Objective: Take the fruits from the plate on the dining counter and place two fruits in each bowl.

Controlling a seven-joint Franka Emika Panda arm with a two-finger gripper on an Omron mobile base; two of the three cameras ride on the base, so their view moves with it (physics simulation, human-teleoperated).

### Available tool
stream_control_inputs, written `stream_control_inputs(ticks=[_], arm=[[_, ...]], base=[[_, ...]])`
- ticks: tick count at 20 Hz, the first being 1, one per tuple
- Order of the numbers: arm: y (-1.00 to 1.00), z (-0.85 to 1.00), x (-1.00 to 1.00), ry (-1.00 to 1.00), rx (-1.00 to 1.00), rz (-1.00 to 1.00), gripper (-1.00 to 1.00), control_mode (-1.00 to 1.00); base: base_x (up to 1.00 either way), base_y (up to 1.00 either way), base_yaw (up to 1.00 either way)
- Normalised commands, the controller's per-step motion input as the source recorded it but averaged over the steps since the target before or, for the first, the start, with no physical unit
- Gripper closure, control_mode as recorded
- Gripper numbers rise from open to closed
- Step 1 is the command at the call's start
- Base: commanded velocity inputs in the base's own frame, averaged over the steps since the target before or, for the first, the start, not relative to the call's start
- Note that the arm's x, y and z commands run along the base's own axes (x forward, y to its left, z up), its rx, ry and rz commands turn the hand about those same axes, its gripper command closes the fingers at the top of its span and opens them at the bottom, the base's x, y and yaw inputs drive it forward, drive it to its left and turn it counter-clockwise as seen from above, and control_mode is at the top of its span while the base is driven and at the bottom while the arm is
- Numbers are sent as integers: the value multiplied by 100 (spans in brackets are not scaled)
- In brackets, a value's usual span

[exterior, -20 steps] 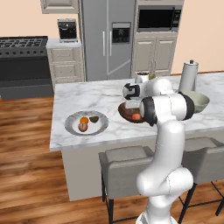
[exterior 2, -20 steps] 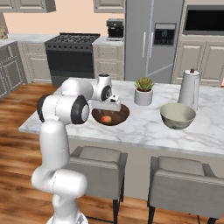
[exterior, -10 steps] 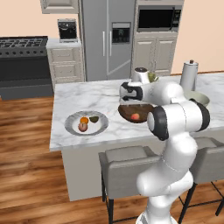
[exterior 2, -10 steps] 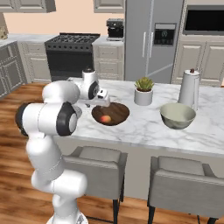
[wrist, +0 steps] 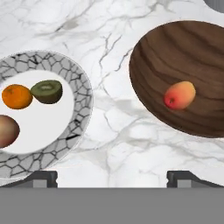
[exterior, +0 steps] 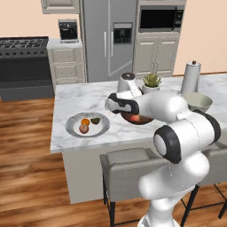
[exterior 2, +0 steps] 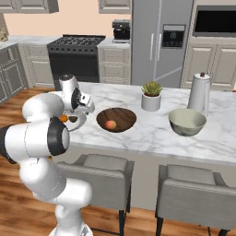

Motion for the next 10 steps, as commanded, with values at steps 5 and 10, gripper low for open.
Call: stream_control_inputs(ticks=[5,10], arm=[[100,7,0,3,0,2,-100,-100],[77,2,0,6,5,0,-100,-100]], base=[[0,0,0],[0,0,0]])
